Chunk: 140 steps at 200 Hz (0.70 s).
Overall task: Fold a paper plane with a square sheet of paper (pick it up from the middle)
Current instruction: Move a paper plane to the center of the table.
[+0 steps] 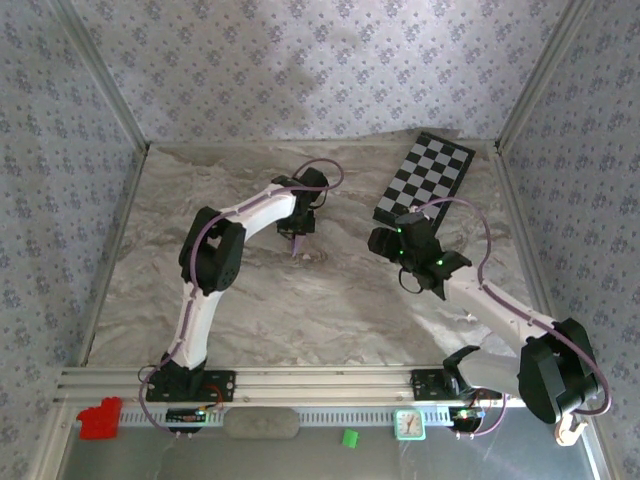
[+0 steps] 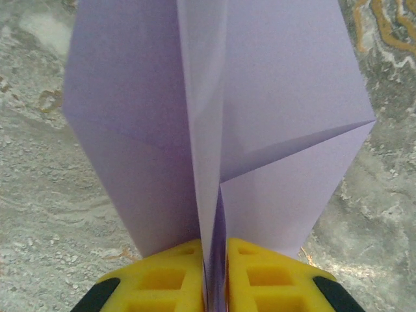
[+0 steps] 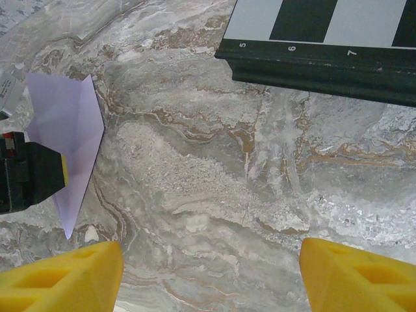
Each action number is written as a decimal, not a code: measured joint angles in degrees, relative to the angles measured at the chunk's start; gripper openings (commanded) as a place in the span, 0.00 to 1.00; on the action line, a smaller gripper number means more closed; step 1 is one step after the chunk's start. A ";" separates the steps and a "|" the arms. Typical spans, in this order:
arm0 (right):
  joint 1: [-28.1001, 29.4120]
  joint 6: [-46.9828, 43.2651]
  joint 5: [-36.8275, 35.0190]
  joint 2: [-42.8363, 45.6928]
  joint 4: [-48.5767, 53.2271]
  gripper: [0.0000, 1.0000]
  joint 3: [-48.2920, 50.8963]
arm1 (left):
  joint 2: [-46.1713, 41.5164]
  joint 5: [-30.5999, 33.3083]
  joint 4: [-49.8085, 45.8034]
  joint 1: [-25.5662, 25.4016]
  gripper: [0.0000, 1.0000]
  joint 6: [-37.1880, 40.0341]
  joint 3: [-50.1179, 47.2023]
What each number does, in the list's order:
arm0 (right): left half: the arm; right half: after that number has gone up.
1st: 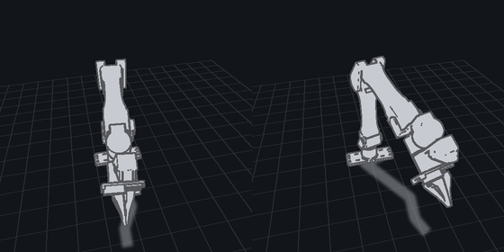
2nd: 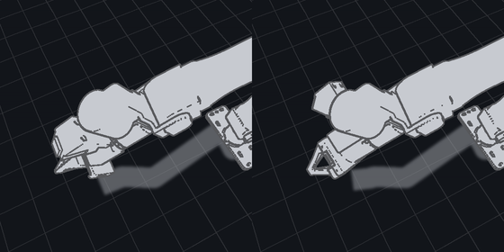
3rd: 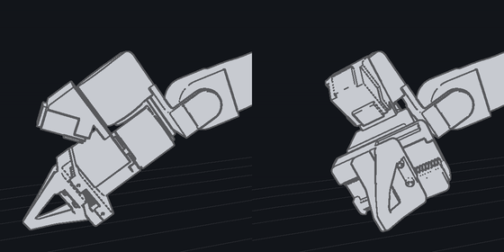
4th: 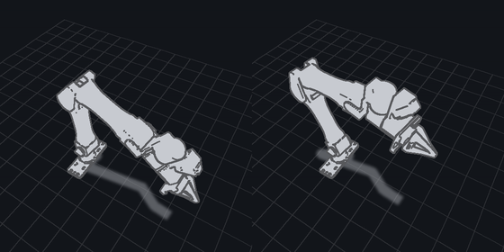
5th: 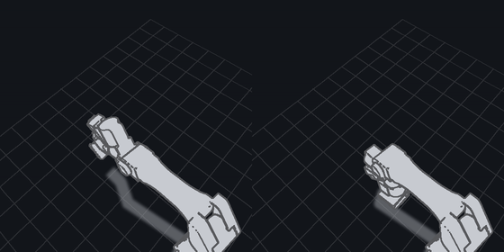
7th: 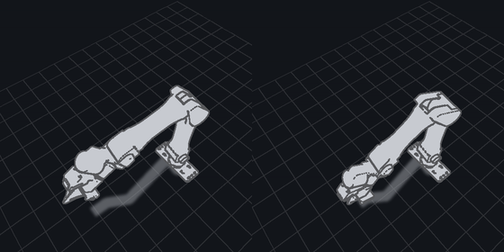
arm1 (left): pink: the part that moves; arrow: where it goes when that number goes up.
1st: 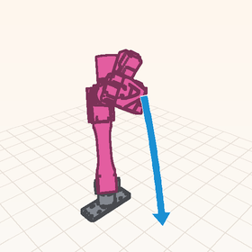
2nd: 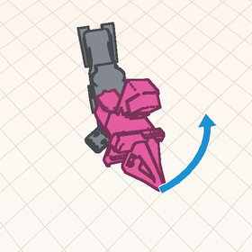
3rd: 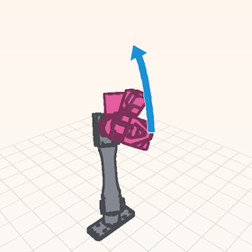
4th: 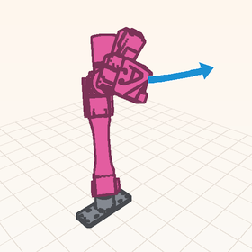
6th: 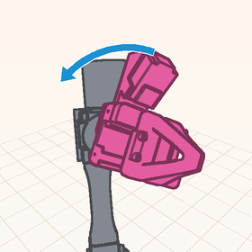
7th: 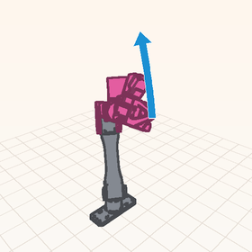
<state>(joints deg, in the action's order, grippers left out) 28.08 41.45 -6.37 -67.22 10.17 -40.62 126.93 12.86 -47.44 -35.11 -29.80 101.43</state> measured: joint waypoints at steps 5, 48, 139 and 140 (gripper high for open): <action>-0.07 0.00 0.04 0.07 -0.04 0.73 0.11 | 0.11 -0.02 -0.15 0.02 0.17 0.02 0.00; -0.09 0.02 0.81 0.17 -0.13 0.74 0.35 | 0.68 -0.02 -0.79 0.24 0.21 0.02 0.15; -0.09 0.04 1.25 0.61 -0.09 0.73 0.48 | 1.77 1.07 -1.86 0.28 0.36 -0.02 0.81; -0.09 0.04 1.25 0.61 -0.09 0.73 0.48 | 1.77 1.11 -1.88 0.28 0.36 -0.04 0.81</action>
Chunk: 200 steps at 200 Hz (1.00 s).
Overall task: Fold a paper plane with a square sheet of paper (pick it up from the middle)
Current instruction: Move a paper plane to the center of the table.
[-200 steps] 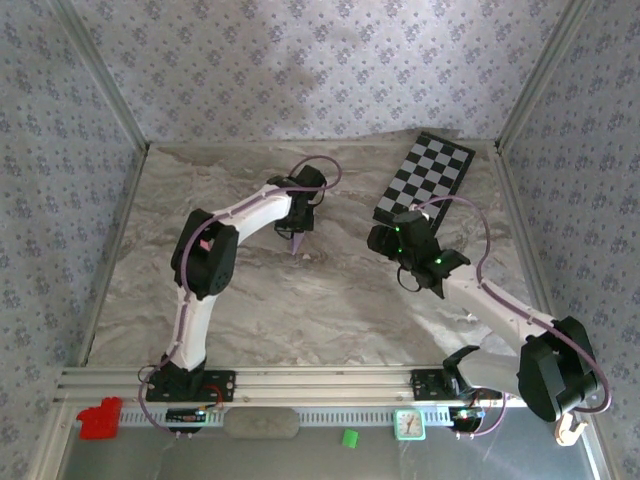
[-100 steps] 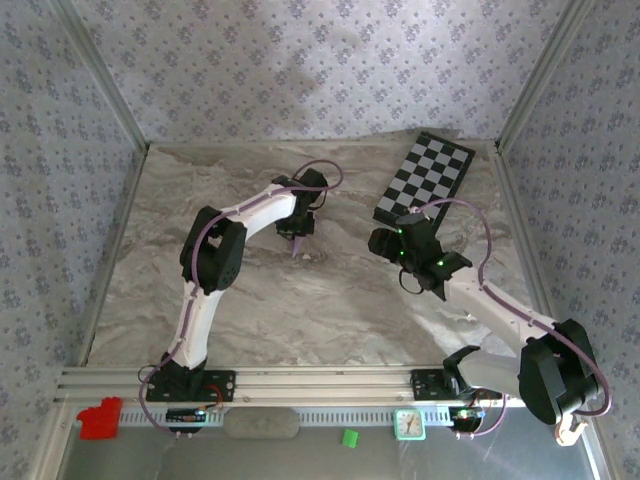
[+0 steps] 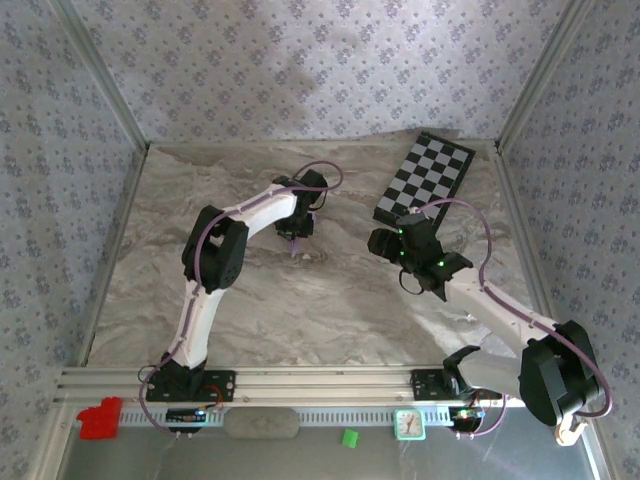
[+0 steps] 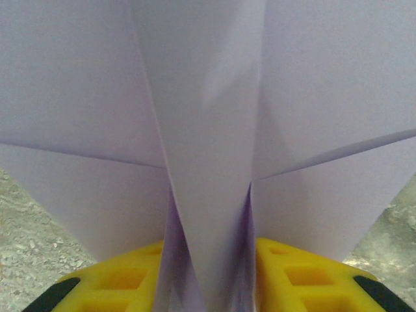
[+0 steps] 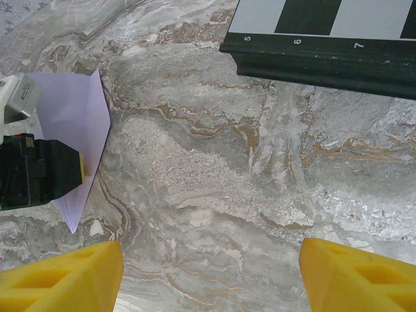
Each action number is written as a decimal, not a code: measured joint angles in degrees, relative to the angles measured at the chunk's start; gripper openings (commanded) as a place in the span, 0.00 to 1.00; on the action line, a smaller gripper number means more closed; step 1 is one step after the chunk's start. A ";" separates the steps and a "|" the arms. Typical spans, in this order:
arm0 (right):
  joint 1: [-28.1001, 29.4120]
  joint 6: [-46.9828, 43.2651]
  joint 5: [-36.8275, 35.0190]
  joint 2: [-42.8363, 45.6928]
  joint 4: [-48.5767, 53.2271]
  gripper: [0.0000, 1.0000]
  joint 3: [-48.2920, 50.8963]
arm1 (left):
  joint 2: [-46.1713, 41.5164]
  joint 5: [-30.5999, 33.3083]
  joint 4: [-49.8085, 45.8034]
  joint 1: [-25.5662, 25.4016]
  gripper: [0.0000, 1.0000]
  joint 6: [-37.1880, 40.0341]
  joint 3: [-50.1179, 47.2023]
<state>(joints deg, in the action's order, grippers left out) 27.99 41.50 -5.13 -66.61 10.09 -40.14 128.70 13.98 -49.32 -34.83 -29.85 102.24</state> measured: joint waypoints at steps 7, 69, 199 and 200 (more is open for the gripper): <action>0.00 0.00 0.00 0.00 -0.02 0.74 0.00 | 0.00 0.22 0.00 0.00 0.37 0.02 0.00; 0.00 0.00 -0.02 0.00 0.02 0.73 0.04 | 0.09 -0.74 0.00 0.90 0.46 -0.66 -0.07; 0.00 0.02 0.00 -0.02 0.02 0.73 0.04 | -0.83 -5.40 4.92 2.58 0.61 -1.25 -1.92; 0.00 0.02 0.00 -0.02 0.02 0.73 0.04 | -0.83 -5.40 4.94 2.58 0.61 -1.25 -1.92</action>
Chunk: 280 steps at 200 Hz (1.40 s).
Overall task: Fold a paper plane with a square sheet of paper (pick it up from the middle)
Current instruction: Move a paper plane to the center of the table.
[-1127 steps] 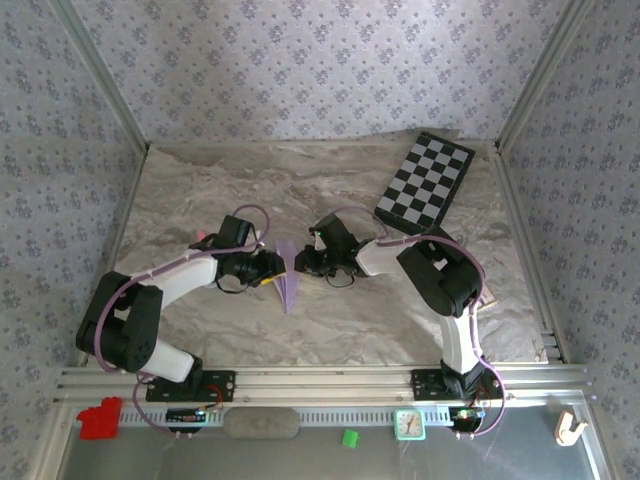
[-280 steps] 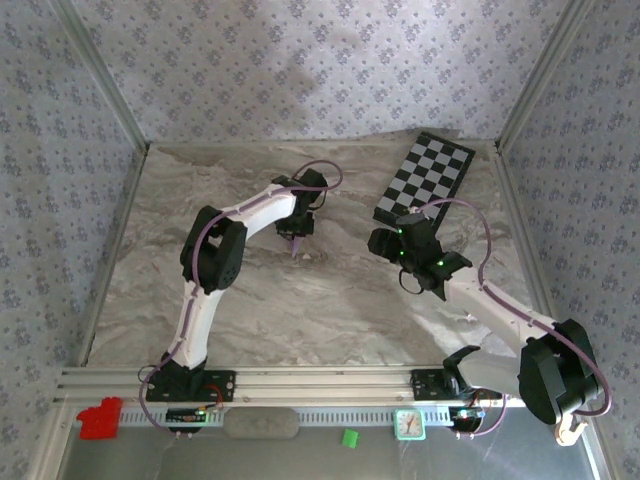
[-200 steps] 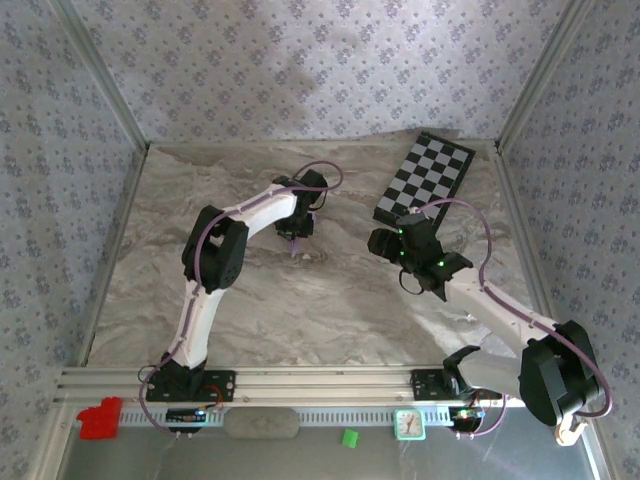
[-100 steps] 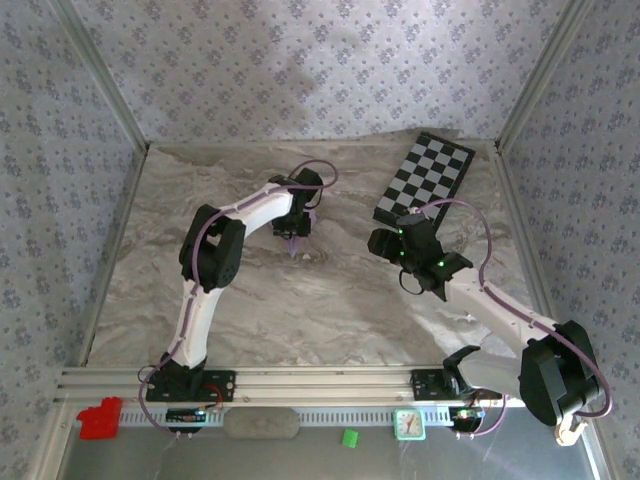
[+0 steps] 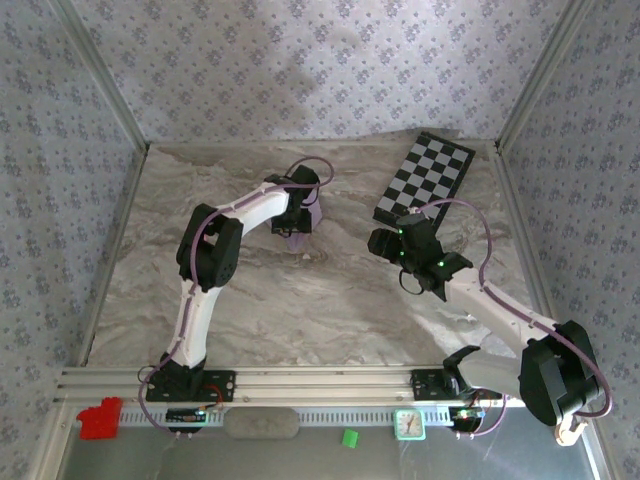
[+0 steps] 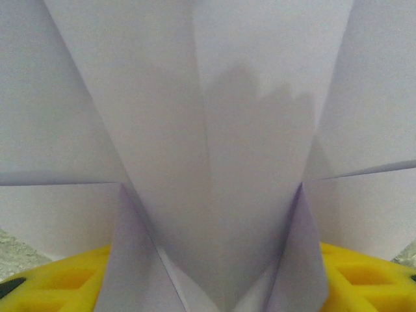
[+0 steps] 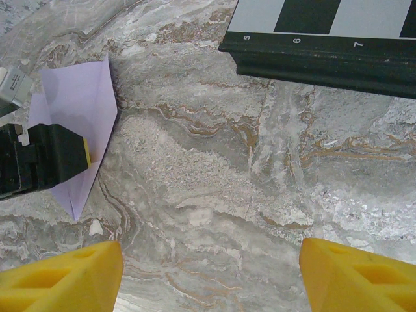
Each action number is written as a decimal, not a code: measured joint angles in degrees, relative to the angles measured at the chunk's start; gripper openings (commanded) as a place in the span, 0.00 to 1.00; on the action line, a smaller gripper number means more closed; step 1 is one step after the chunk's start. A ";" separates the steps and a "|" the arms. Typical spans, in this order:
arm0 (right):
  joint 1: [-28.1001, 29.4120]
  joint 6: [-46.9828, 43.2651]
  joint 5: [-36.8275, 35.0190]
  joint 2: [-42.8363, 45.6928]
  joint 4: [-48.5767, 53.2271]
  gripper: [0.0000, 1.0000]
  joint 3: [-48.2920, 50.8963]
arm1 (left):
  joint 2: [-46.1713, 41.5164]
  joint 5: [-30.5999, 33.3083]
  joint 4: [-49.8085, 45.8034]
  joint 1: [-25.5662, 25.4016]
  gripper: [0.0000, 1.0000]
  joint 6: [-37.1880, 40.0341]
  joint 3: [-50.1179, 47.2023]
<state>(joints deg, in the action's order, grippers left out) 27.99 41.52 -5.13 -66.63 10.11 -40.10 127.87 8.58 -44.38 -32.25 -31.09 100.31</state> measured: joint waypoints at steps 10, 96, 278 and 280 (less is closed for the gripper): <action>0.00 0.00 0.00 0.00 0.00 0.73 0.00 | 0.00 -0.02 0.09 0.00 0.61 0.00 -0.02; 0.00 0.02 0.00 0.00 0.00 0.74 0.00 | 0.02 0.44 -1.90 -1.16 0.55 0.66 1.62; 0.00 0.02 0.00 0.00 -0.02 0.73 0.00 | -1.90 4.76 -2.60 -2.25 0.39 1.55 2.43; 0.00 0.02 0.00 0.00 0.00 0.73 0.00 | -1.90 4.79 -2.60 -2.25 0.39 1.55 2.43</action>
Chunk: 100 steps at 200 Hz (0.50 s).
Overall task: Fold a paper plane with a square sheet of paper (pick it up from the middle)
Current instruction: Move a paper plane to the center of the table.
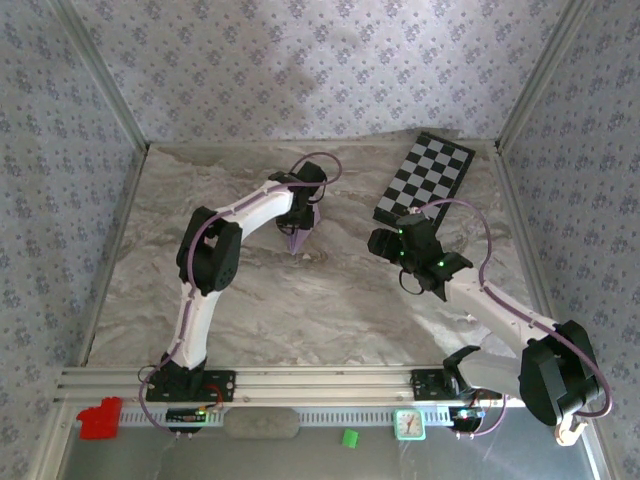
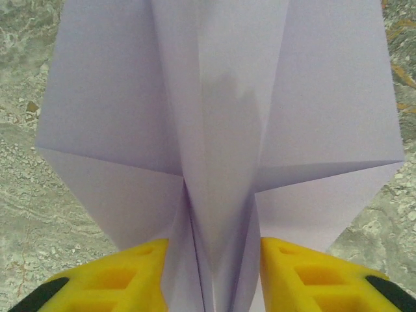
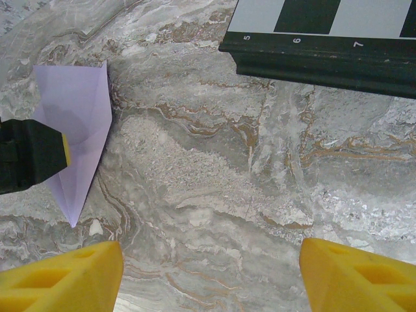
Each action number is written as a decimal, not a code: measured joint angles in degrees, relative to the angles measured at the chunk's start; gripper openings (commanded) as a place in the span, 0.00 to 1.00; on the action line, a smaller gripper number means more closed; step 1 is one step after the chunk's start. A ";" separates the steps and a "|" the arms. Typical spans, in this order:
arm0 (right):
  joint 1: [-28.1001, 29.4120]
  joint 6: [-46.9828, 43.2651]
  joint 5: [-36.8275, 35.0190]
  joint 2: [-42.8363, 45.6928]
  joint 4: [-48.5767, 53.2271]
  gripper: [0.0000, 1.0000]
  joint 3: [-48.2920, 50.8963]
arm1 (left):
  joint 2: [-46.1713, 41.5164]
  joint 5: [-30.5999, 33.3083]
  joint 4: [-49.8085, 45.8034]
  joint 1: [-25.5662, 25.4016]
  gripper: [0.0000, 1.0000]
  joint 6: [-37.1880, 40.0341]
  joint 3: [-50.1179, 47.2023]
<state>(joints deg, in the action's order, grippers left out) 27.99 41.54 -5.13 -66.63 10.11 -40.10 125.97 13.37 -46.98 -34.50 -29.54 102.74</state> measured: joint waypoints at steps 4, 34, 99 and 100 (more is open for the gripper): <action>0.00 0.00 0.00 0.00 -0.02 0.73 0.00 | 0.00 -0.02 0.00 0.07 0.39 0.00 0.00; 0.00 0.00 0.00 0.00 0.00 0.73 0.00 | 0.02 -0.04 -0.28 0.39 0.39 0.02 0.00; 0.00 0.00 0.00 0.00 -0.02 0.73 0.00 | 0.26 -0.42 -1.44 1.16 0.42 0.20 0.61; 0.00 0.00 0.00 0.00 0.00 0.73 0.00 | 0.31 -0.46 -1.44 1.18 0.42 0.24 0.66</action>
<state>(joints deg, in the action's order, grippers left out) 27.99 41.54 -5.13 -66.63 10.11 -40.10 126.28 12.91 -48.42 -33.32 -29.30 103.39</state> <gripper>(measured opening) 0.734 0.404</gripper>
